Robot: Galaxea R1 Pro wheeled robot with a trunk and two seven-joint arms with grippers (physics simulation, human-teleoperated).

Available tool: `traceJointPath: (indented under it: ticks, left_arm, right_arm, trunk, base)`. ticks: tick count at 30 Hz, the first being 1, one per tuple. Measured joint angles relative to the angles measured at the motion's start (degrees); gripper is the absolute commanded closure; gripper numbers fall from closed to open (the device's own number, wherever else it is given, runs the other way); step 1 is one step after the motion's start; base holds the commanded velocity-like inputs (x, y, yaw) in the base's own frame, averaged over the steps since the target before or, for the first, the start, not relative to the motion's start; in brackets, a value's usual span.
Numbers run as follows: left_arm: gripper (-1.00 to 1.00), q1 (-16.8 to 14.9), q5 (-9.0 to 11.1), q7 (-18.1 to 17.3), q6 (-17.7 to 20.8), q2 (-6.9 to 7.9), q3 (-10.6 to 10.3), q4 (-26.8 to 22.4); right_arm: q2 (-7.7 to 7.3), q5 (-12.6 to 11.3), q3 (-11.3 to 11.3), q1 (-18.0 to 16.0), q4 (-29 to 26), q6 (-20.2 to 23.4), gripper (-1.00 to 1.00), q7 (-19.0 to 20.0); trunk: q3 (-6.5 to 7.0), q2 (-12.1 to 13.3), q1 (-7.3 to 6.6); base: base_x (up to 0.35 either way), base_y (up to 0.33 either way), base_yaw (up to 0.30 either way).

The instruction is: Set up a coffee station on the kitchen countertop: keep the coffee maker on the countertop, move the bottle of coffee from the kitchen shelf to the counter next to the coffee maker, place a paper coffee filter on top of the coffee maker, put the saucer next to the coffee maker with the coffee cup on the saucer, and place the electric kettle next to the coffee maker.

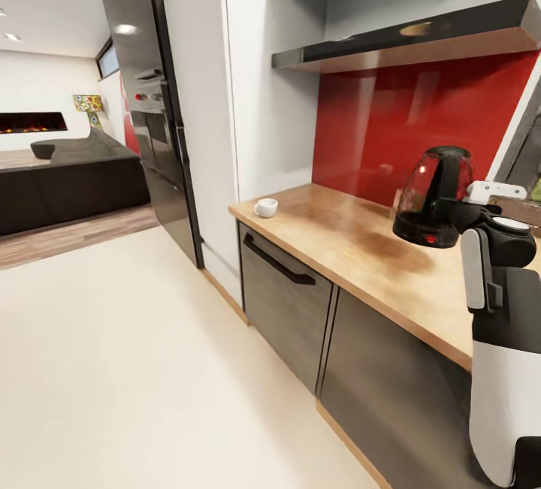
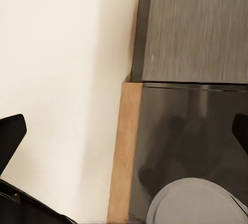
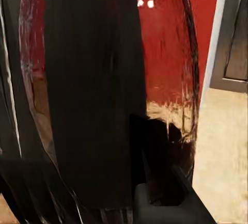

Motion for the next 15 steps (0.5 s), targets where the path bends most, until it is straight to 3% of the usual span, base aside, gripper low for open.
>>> traceJointPath:
  ticks: [11, 15]
  left_arm:
    - [-1.00, 0.00, 0.01, 0.00, 0.00, 0.00, 0.00, -0.02]
    - [-1.00, 0.02, 0.00, 0.01, 0.00, -0.02, -0.02, -0.02]
  right_arm:
    - [0.00, 0.08, 0.00, 0.00, 0.02, 0.03, 1.00, -0.01]
    - [0.01, -0.02, 0.06, -0.01, 0.04, 0.00, 1.00, 0.00]
  trunk:
    - [0.00, 0.00, 0.01]
    - [0.00, 0.00, 0.02]
  base:
    - [-0.306, 0.000, -0.219]
    - [-0.332, 0.000, -0.047]
